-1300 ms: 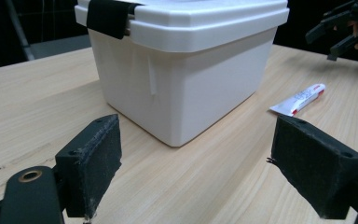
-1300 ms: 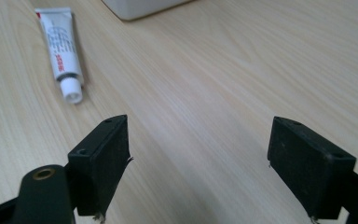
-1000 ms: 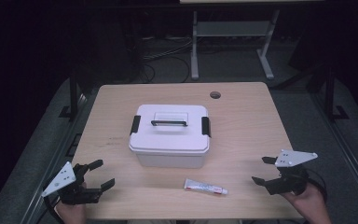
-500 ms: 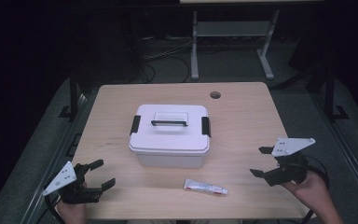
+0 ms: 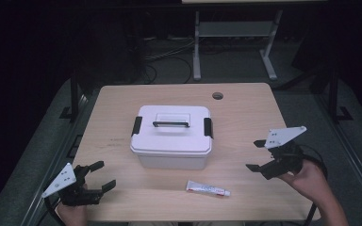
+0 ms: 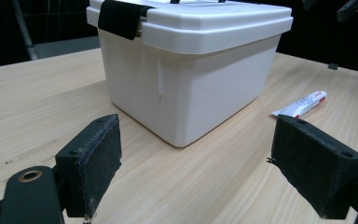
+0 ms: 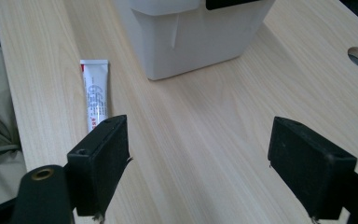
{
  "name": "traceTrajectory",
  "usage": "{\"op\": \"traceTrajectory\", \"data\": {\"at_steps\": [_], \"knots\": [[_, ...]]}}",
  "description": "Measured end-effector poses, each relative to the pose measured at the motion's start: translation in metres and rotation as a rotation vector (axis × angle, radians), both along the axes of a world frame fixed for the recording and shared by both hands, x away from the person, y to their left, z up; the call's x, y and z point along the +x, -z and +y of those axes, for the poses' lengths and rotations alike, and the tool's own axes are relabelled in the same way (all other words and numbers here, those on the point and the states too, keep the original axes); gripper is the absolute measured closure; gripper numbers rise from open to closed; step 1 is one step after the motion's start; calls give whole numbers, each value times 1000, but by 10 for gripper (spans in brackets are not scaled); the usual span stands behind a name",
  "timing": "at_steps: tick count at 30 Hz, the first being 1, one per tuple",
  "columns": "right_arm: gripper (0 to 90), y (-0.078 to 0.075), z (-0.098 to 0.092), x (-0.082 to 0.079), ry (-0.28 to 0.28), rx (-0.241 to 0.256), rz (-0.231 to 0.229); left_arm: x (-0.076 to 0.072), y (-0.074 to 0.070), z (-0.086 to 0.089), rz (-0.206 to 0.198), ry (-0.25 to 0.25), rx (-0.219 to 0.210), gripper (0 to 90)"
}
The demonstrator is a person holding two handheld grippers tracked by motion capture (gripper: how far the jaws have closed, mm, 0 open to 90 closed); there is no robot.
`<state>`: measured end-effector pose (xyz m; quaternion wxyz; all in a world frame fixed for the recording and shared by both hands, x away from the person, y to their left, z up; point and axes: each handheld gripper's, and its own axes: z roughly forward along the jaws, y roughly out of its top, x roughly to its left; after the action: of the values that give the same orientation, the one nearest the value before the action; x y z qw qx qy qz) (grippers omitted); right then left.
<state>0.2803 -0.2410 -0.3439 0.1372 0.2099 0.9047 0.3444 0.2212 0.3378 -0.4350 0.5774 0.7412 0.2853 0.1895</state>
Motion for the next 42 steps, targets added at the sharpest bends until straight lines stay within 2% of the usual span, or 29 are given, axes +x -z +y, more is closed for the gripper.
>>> {"op": "traceTrajectory", "data": {"at_steps": [11, 26, 34, 42], "knots": [[197, -19, 18, 10, -49, -27, 3, 0, 0, -1, 0, 4, 4, 157], [203, -38, 38, 24, -98, -34, 10, -1, -1, 1, -13, 2, 1, 157], [204, -45, 50, 34, -124, -53, 19, -1, -1, 1, -13, 4, -2, 157], [204, -45, 60, 46, -144, -57, 43, -1, -1, 1, -11, 5, -4, 157]]}}
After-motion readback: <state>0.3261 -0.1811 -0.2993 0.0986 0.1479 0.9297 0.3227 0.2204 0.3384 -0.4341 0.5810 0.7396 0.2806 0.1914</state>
